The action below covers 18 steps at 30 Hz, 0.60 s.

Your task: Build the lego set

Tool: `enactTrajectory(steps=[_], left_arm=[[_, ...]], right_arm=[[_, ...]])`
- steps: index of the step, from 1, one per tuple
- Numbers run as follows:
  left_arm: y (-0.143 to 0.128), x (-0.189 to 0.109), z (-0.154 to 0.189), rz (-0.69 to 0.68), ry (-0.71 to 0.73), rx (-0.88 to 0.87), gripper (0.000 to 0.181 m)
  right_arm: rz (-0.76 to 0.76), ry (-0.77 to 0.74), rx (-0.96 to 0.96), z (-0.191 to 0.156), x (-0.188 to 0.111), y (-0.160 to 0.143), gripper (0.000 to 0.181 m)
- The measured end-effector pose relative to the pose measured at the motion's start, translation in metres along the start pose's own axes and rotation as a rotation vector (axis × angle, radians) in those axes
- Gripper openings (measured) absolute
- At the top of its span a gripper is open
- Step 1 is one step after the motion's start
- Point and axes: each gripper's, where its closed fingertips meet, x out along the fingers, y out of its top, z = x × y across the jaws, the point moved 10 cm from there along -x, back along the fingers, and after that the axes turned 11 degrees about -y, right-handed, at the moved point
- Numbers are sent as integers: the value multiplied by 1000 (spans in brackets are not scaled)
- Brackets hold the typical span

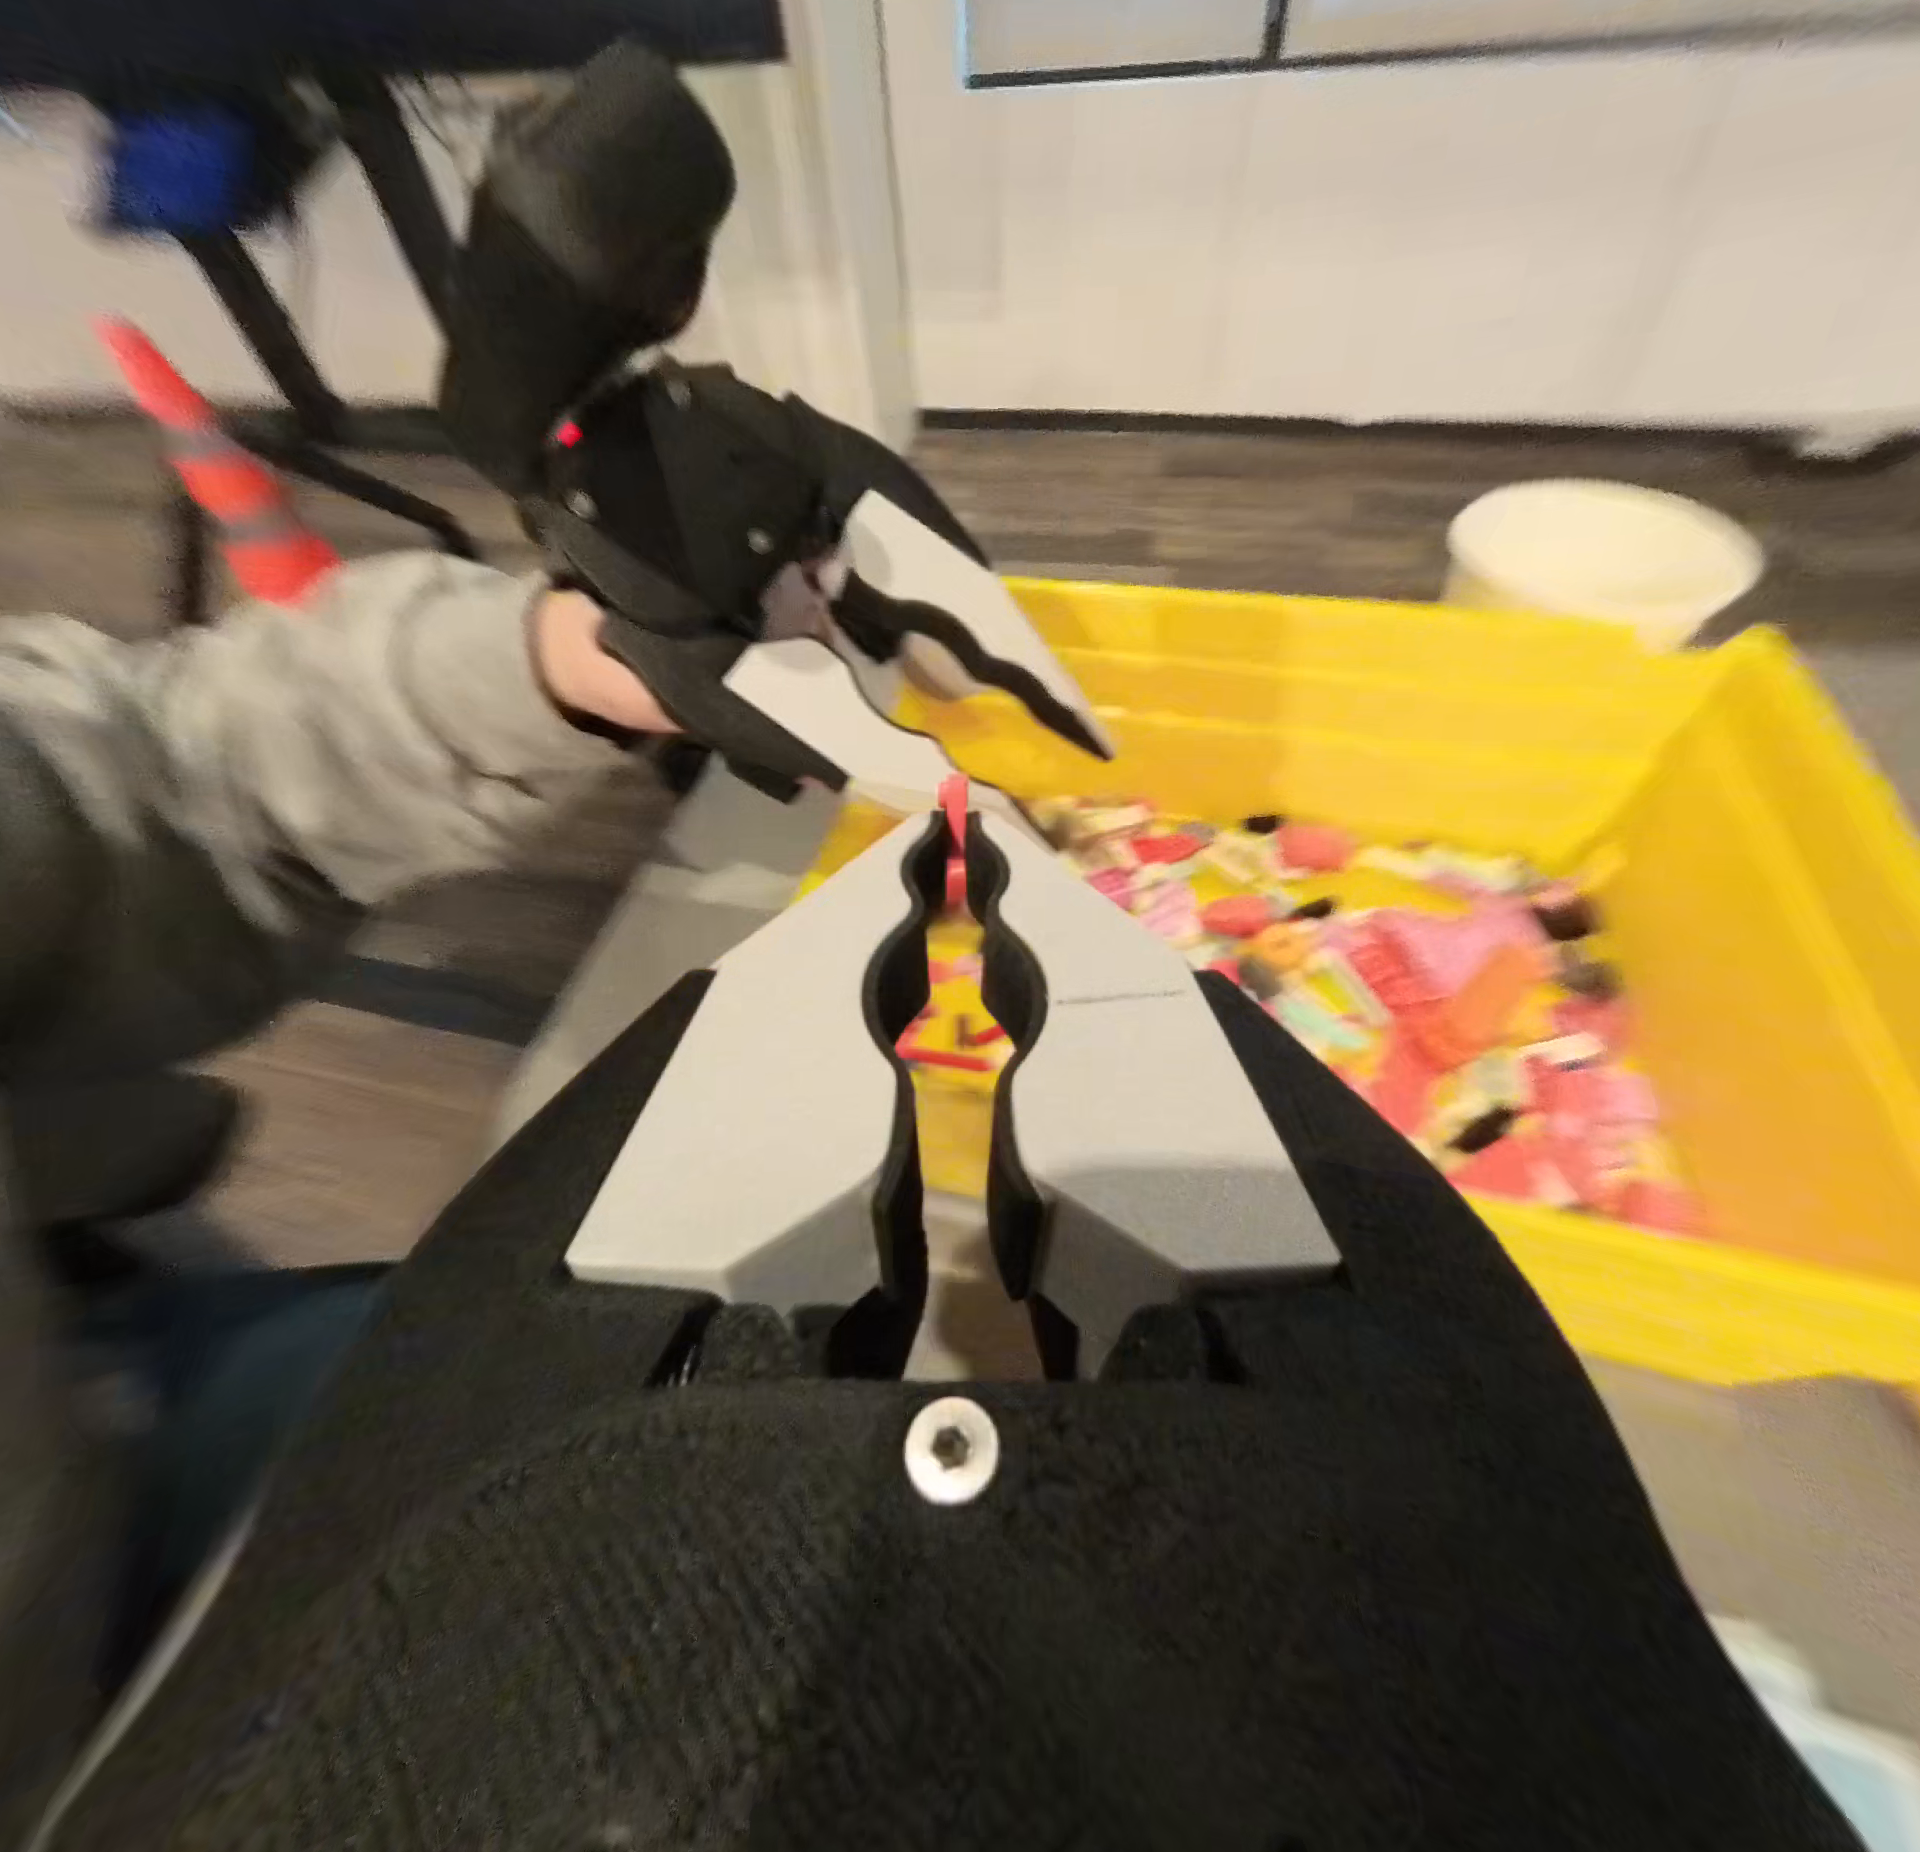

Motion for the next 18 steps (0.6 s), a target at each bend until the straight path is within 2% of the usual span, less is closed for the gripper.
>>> enactTrajectory(steps=[4,7,10,14,18], left_arm=[[6,-4,7,48,-54,-53,50],[20,-20,24,163,-64,-5,50],[40,-36,58,275,-78,94,49],[56,-44,113,329,-90,199,48],[54,-28,174,390,-292,148,47]], right_arm=[[-12,162,309,7,-28,-10,1],[0,230,435,7,-57,-22,1],[11,276,528,4,-90,-35,1],[-67,247,532,-5,-140,-59,1],[-275,206,444,-24,-191,-90,1]])
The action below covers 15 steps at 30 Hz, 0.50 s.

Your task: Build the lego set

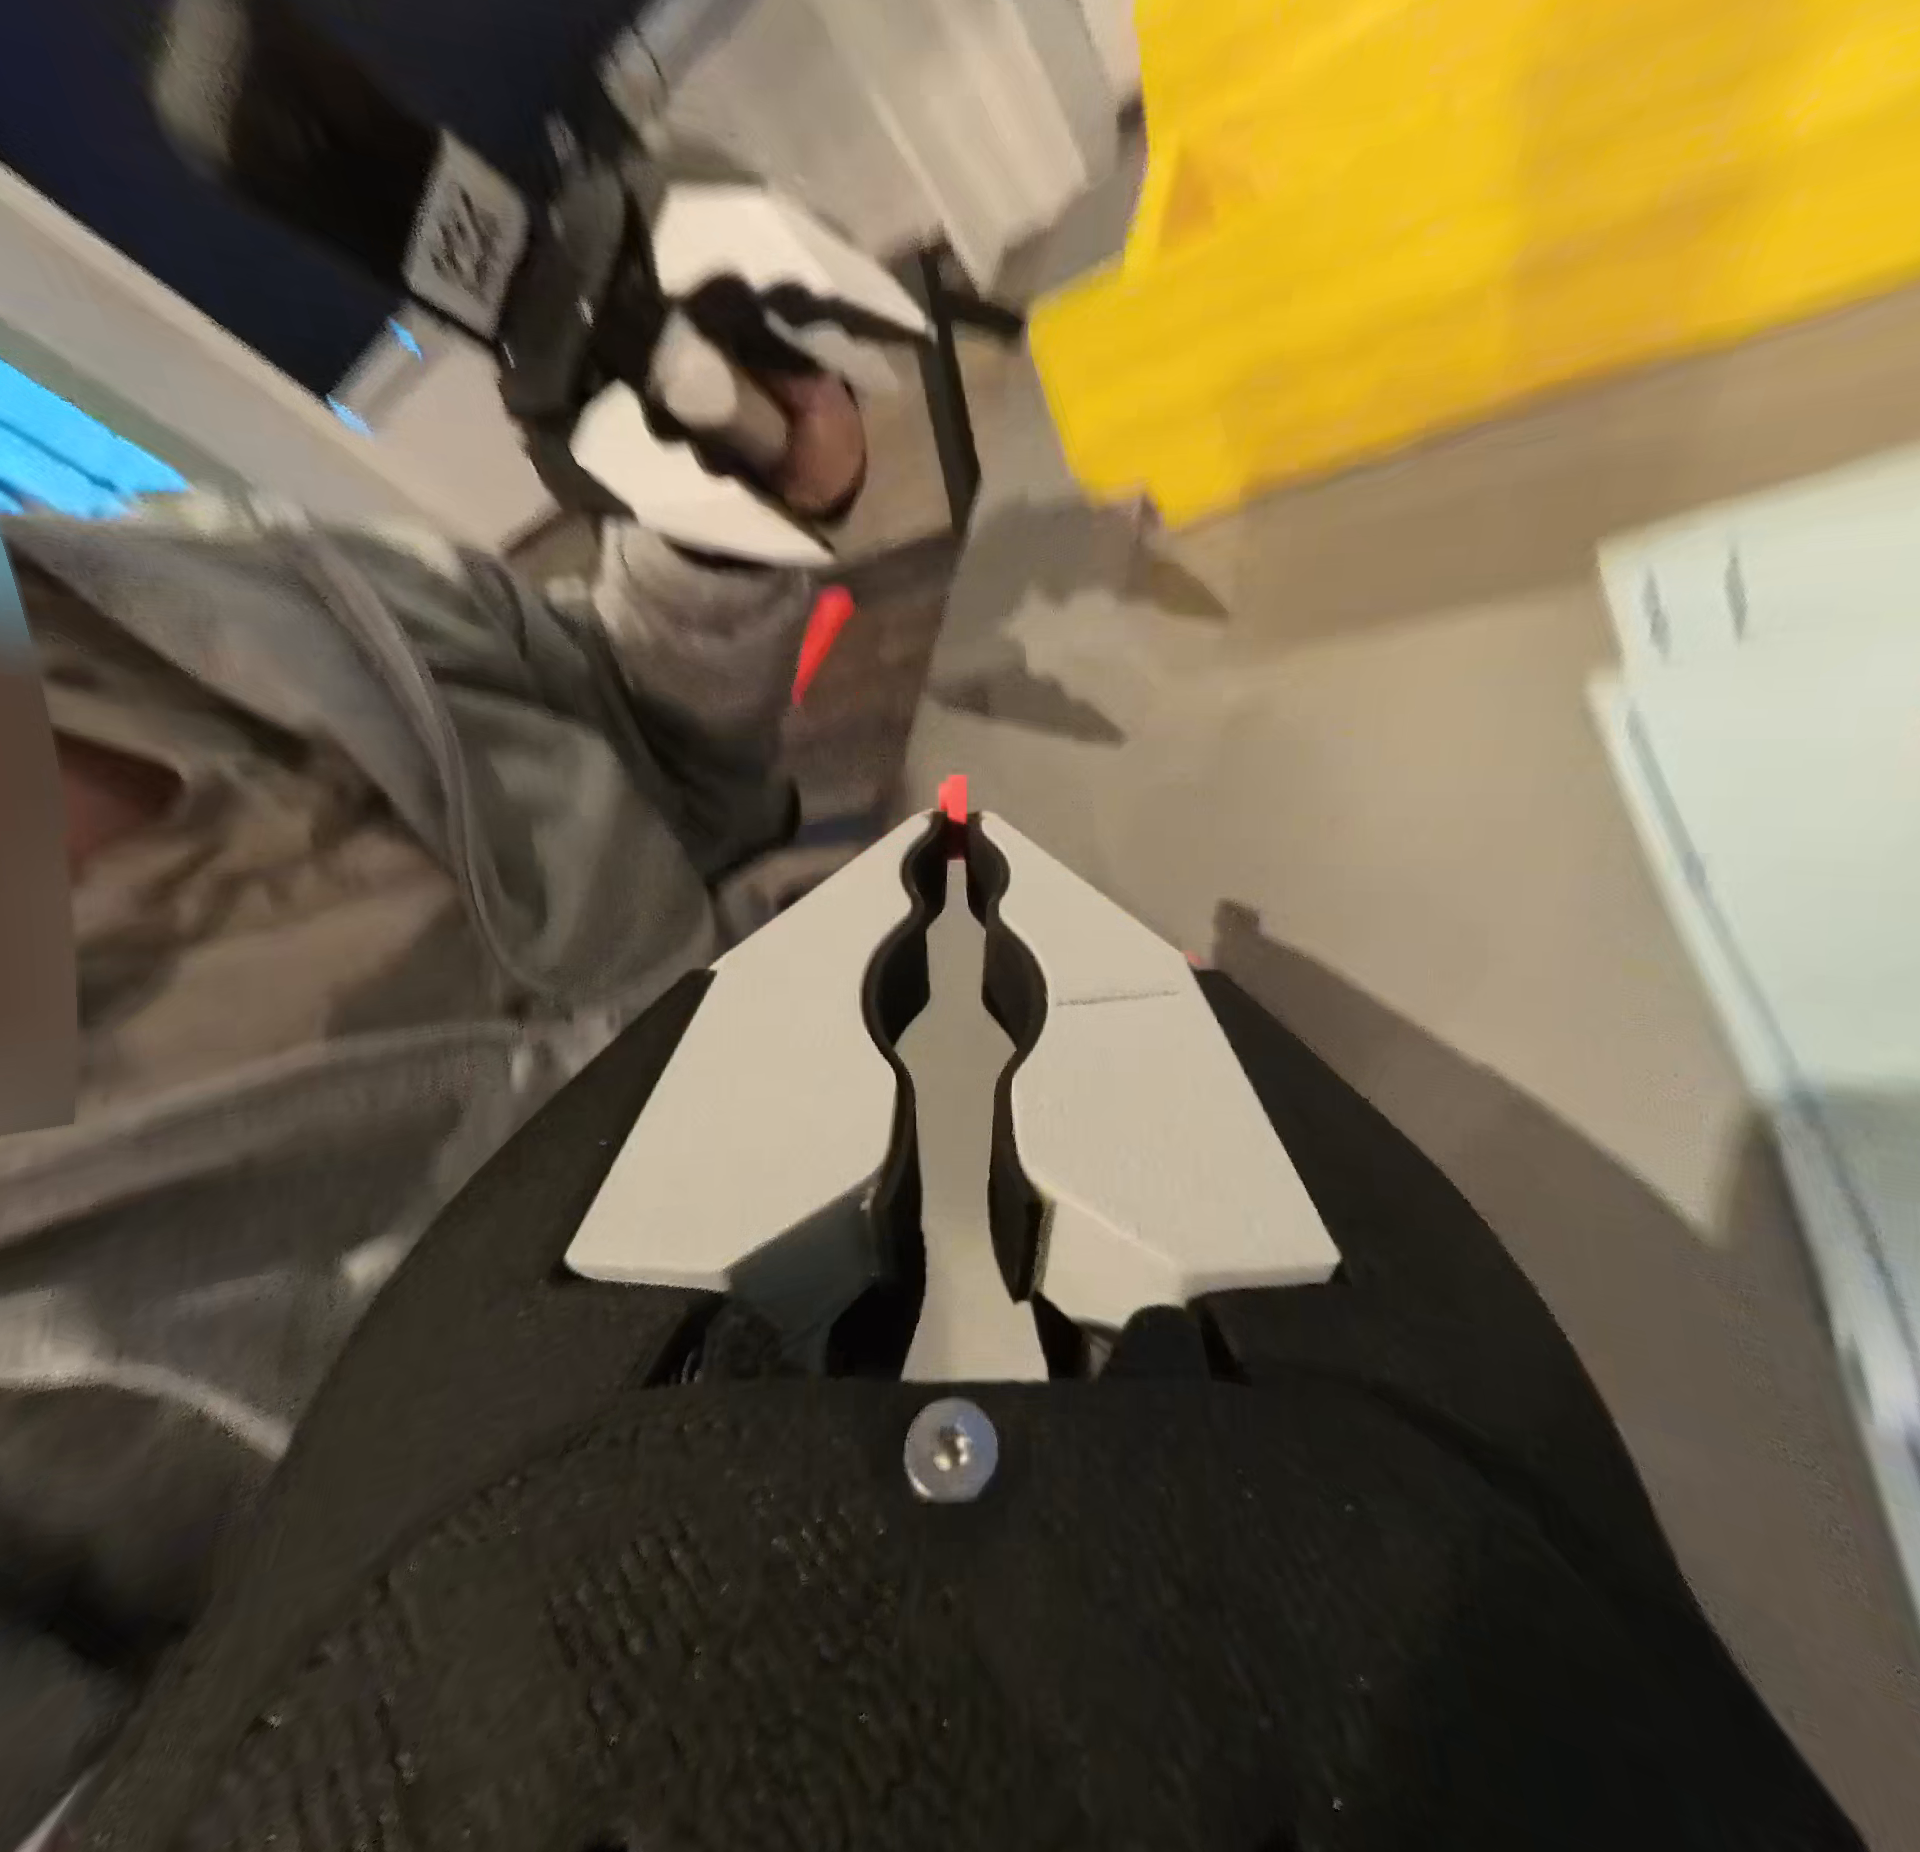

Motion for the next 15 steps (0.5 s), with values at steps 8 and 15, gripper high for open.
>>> enactTrajectory(steps=[8,15], left_arm=[[-30,73,48,-83,-201,-159,49],[-44,110,46,-211,-249,-198,47]], right_arm=[[-641,-56,-33,13,-8,-60,1],[-929,-8,-147,30,25,-54,1]])
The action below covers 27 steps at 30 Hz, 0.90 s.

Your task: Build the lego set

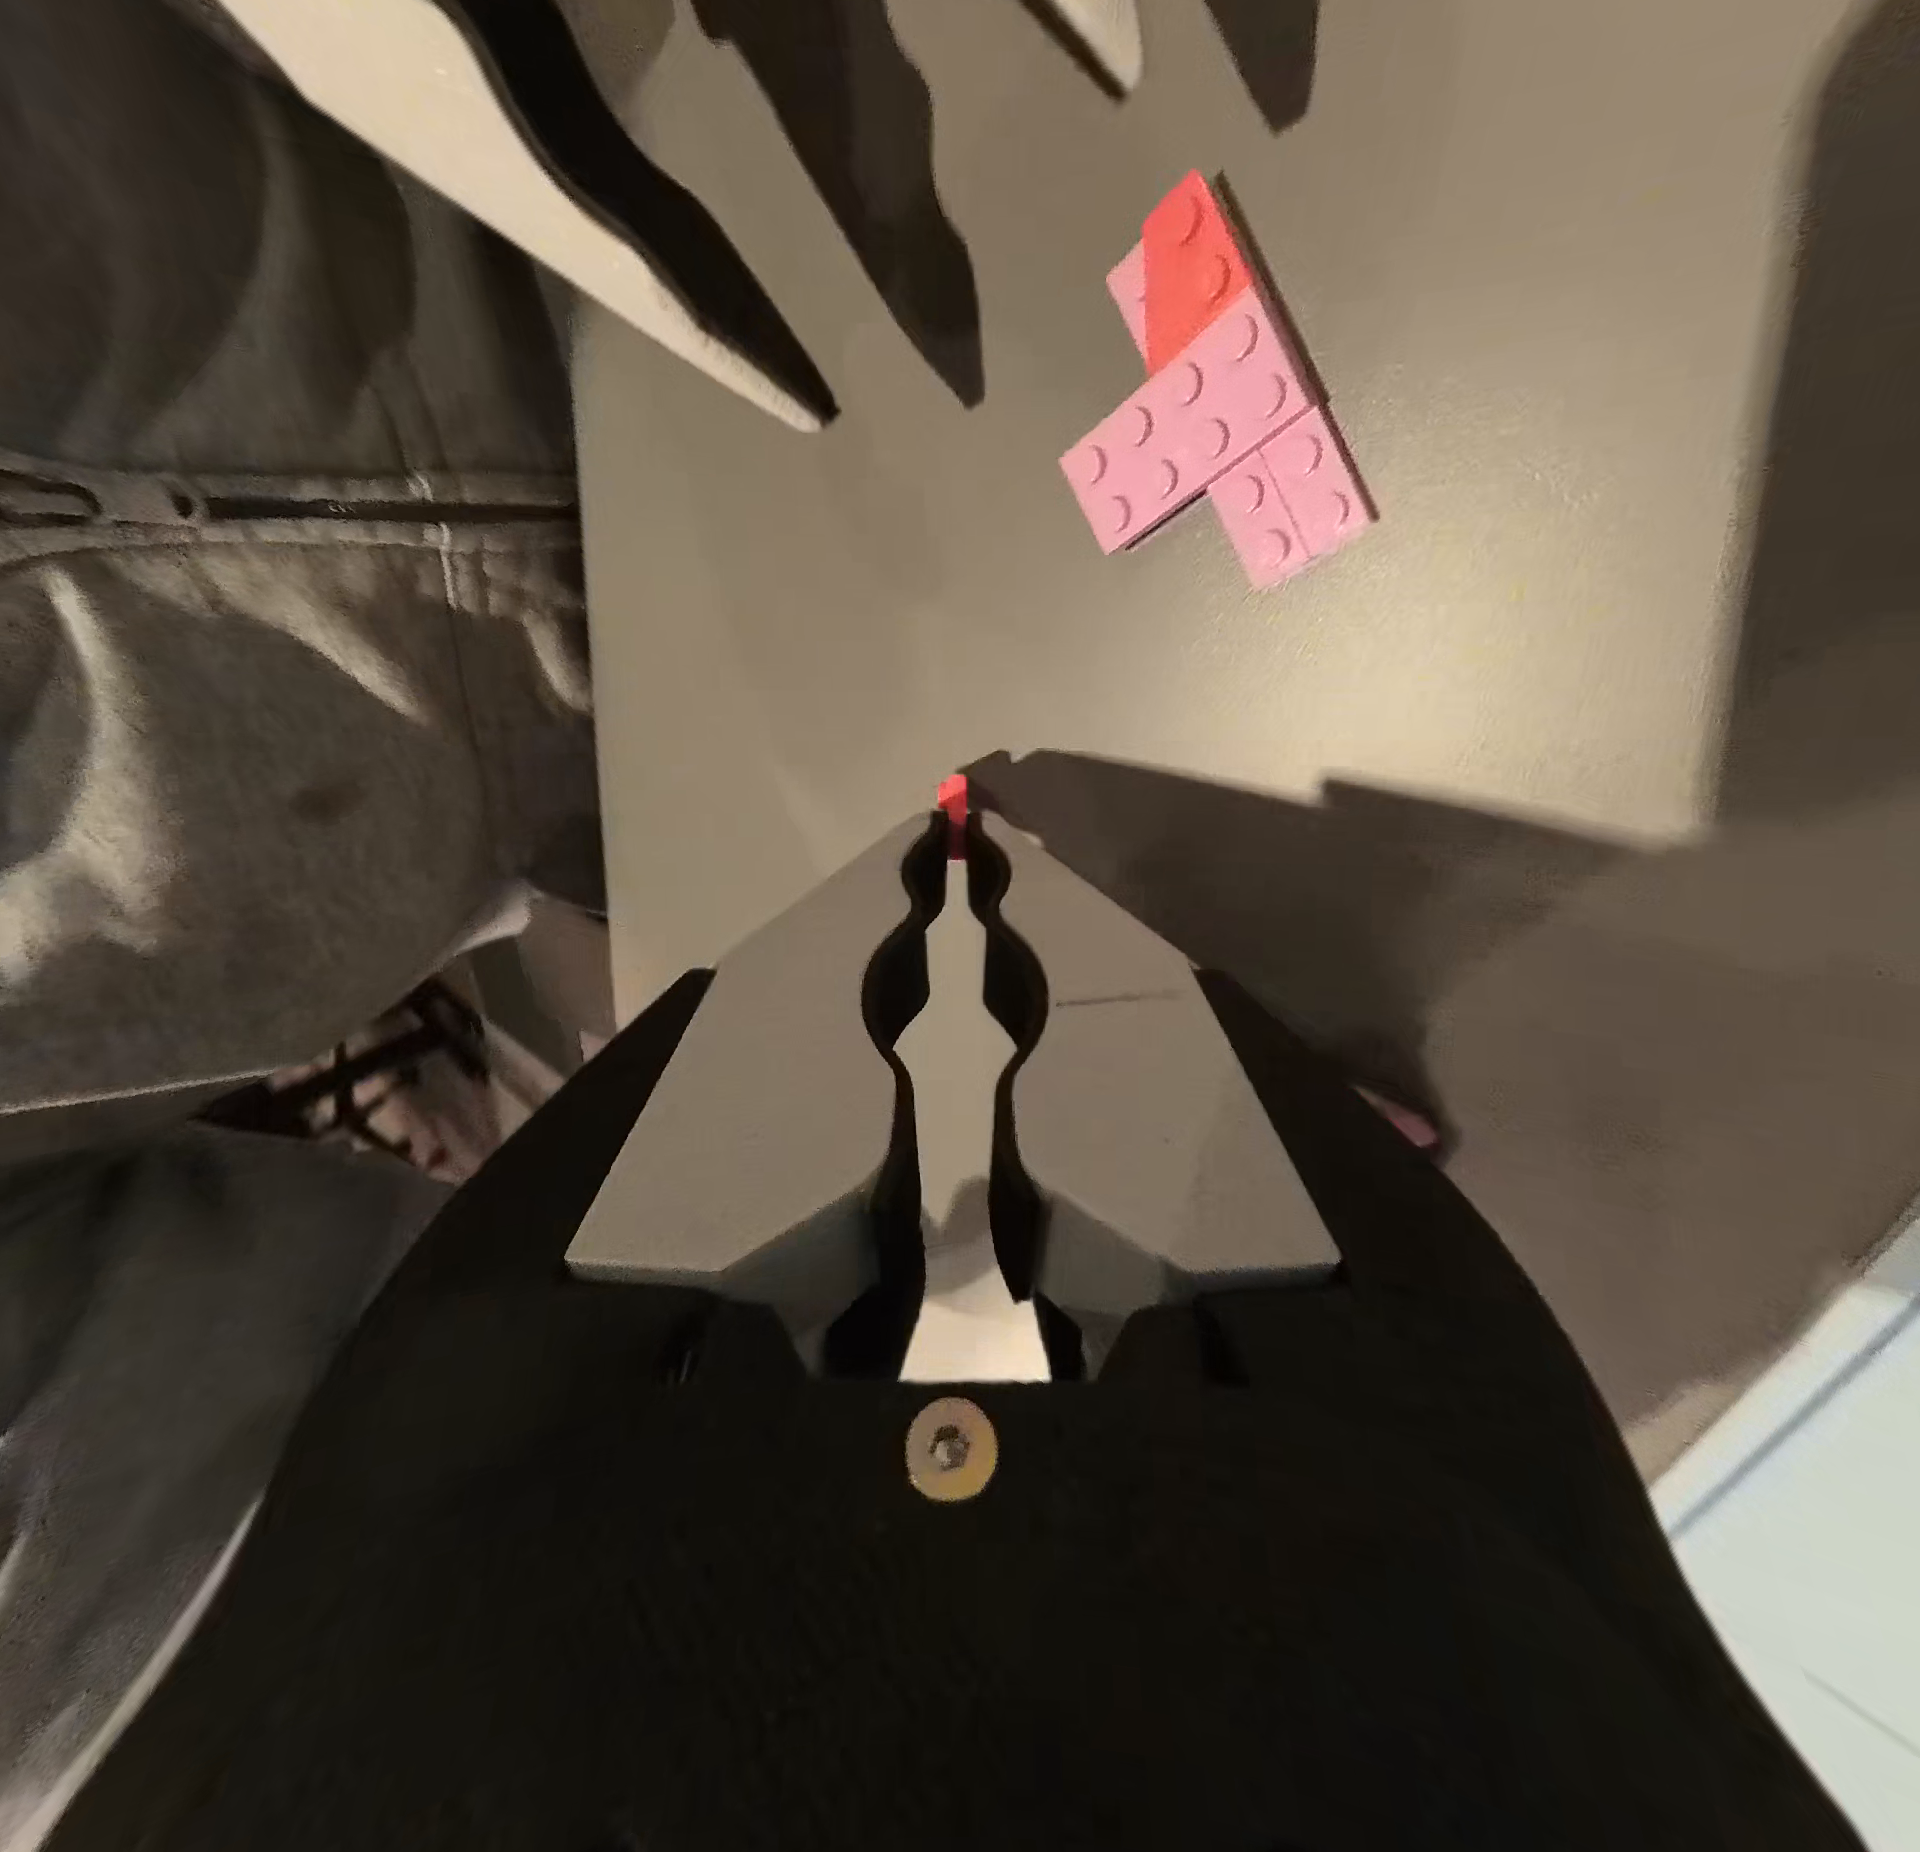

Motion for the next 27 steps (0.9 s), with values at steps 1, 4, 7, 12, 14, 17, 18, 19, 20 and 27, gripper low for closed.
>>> enactTrajectory(steps=[1,4,7,12,14,17,18,19,20,27], left_arm=[[1,2,-1,-1,-13,-1,46],[3,4,-6,-15,-18,1,46],[3,4,-10,-19,-9,-7,46],[0,6,-16,-19,21,-35,49],[-1,6,-16,-13,26,-34,48],[-4,9,-17,-47,3,-27,46],[-5,10,-18,-67,-4,-27,45],[-5,12,-20,-78,-6,-18,45],[-4,13,-21,-79,0,3,44],[-5,20,-22,-151,-43,50,40]], right_arm=[[-33,18,-16,2,2,3,2],[-78,40,-32,7,4,10,4],[-33,1,-46,6,-1,16,16],[106,-238,-81,-4,-15,9,47],[230,-370,-197,-17,-12,0,45],[363,-542,-424,-36,4,-18,38],[386,-588,-469,-38,8,-22,33],[414,-617,-480,-37,12,-25,29],[456,-603,-472,-37,13,-27,22],[522,-439,-458,-26,16,-29,20]])
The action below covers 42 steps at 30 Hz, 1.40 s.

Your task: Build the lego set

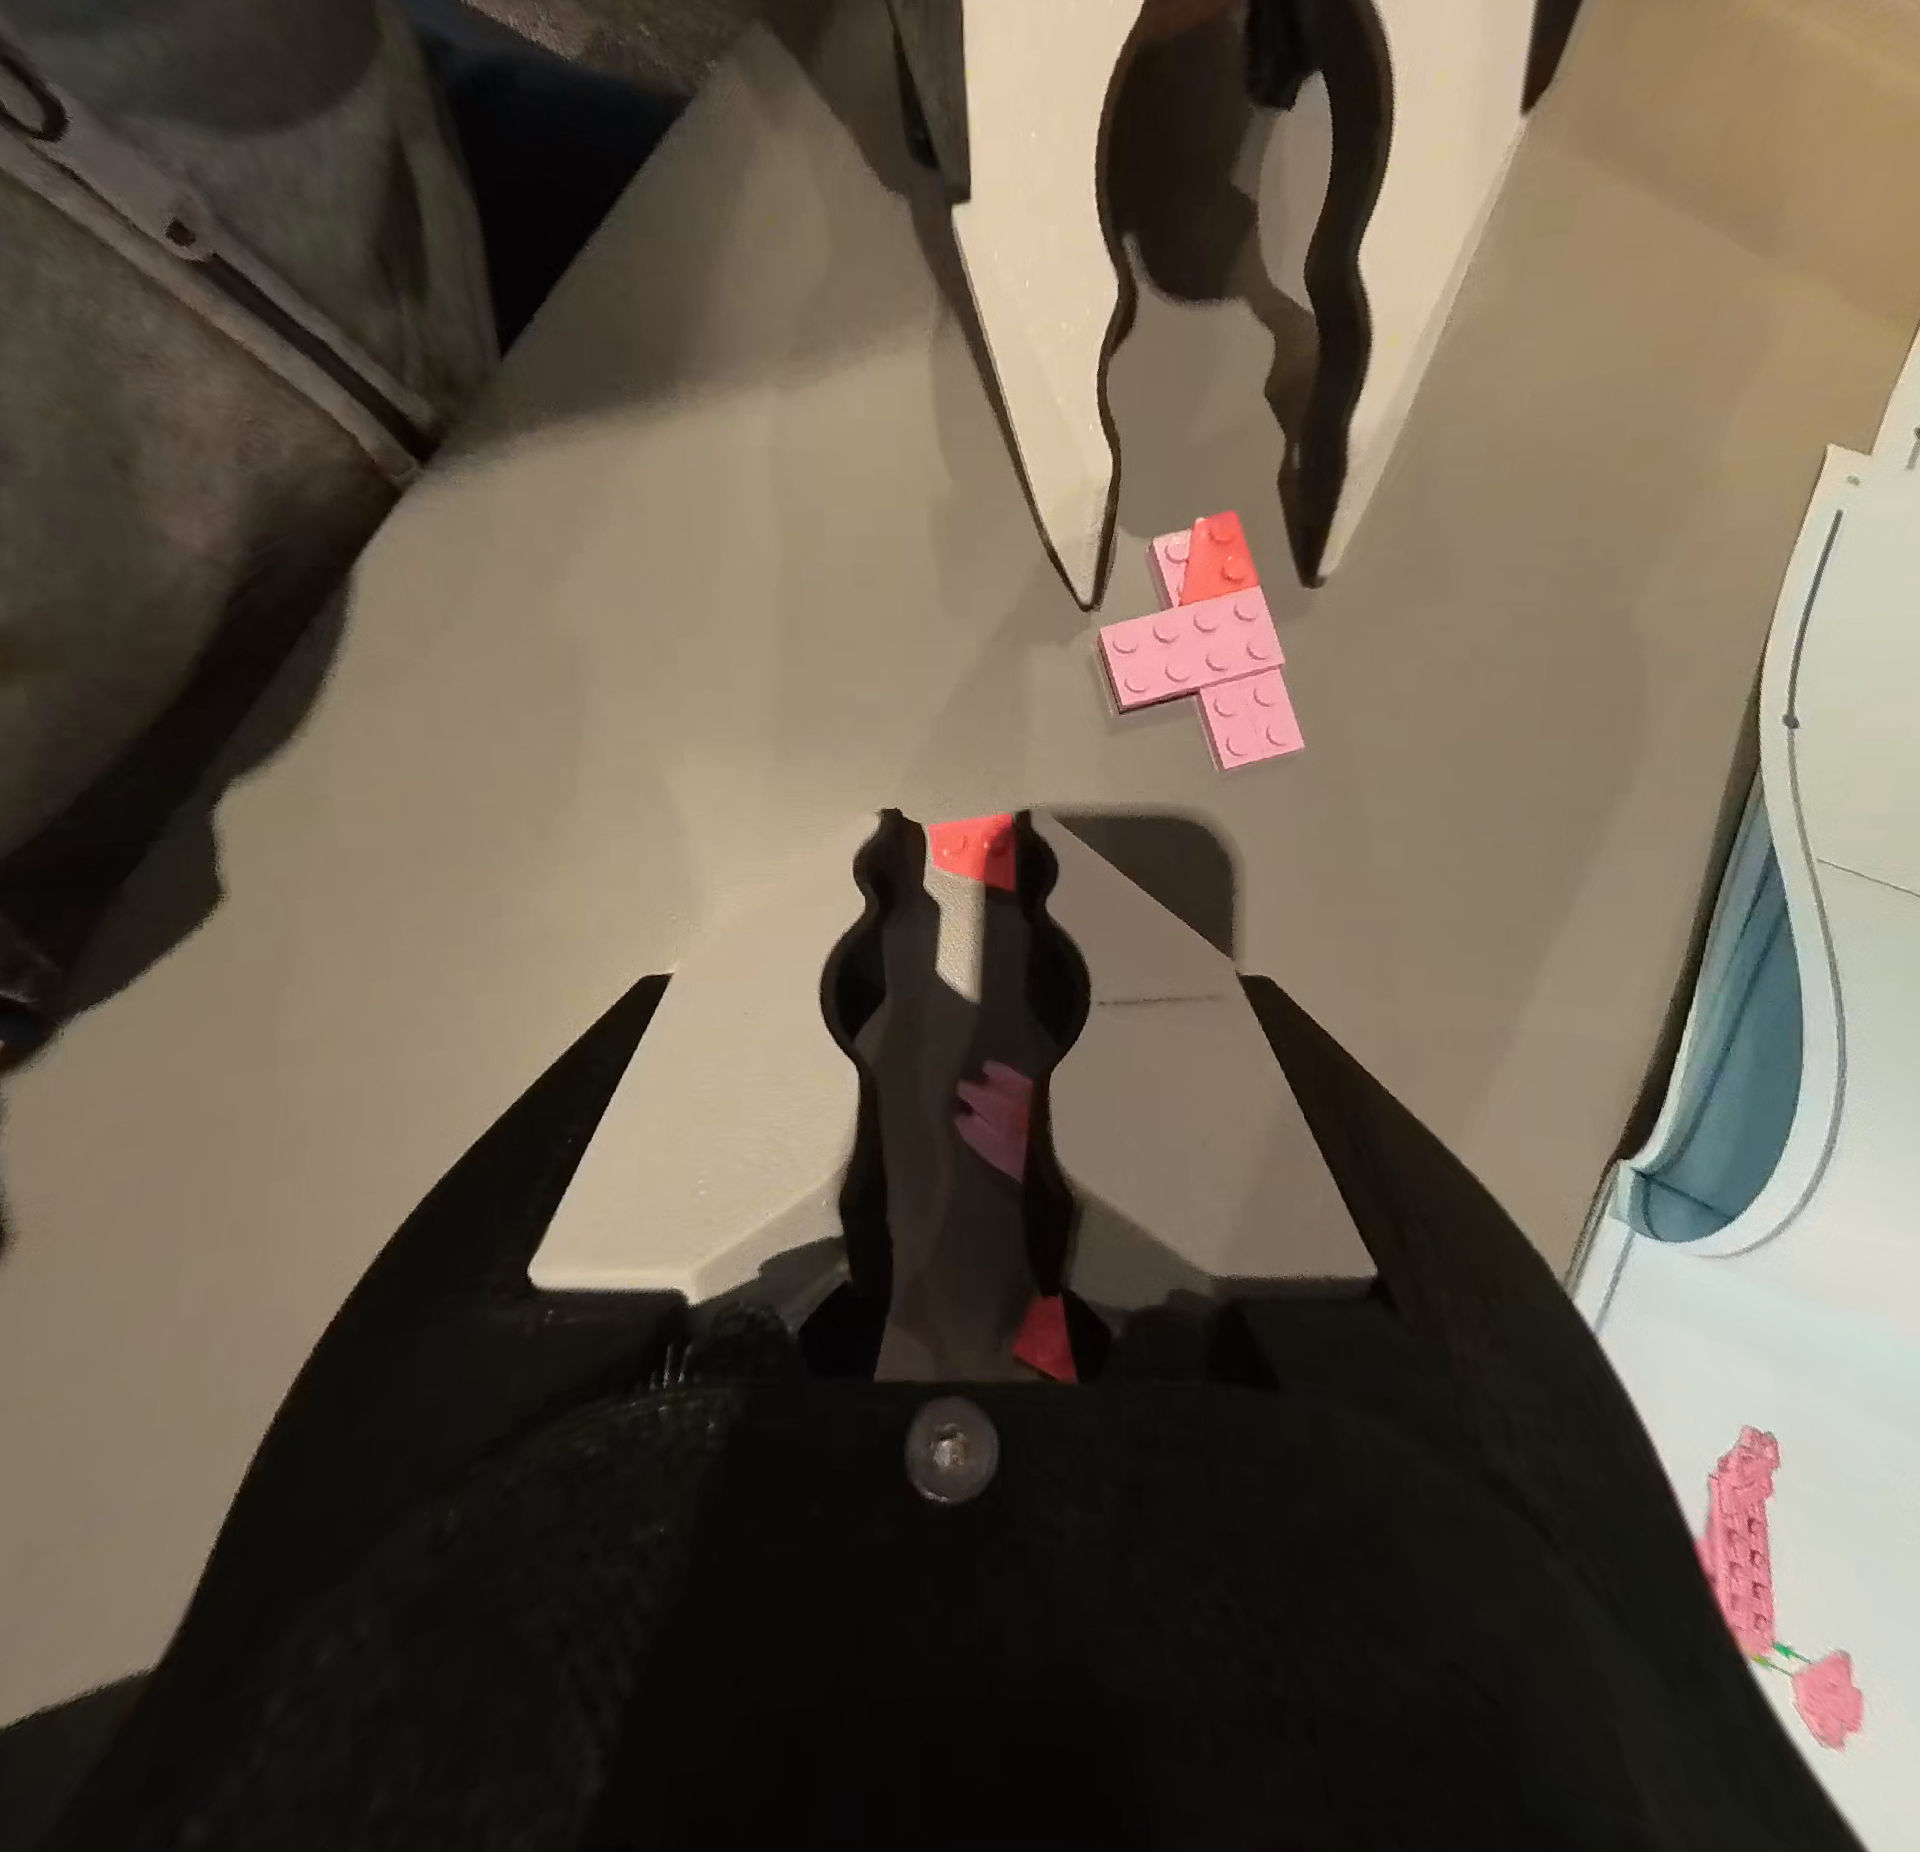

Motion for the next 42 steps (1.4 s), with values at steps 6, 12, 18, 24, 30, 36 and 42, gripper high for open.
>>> enactTrajectory(steps=[6,12,18,24,30,36,42], left_arm=[[0,0,-1,-2,-30,-17,36],[0,1,0,-4,-16,4,28],[0,0,-3,-15,2,49,17],[-1,0,-9,-22,-67,95,17],[-1,-1,-12,-24,-113,123,17],[-1,-1,-12,-23,-116,124,16],[-1,-2,-12,-21,-106,127,16]], right_arm=[[-4,-37,-24,3,-4,-3,26],[27,-25,-29,4,-3,-6,13],[26,-25,-58,6,0,0,13],[15,-74,-106,30,5,14,13],[25,-32,-85,46,13,17,13],[16,13,-71,48,18,19,13],[11,11,-61,47,17,18,13]])
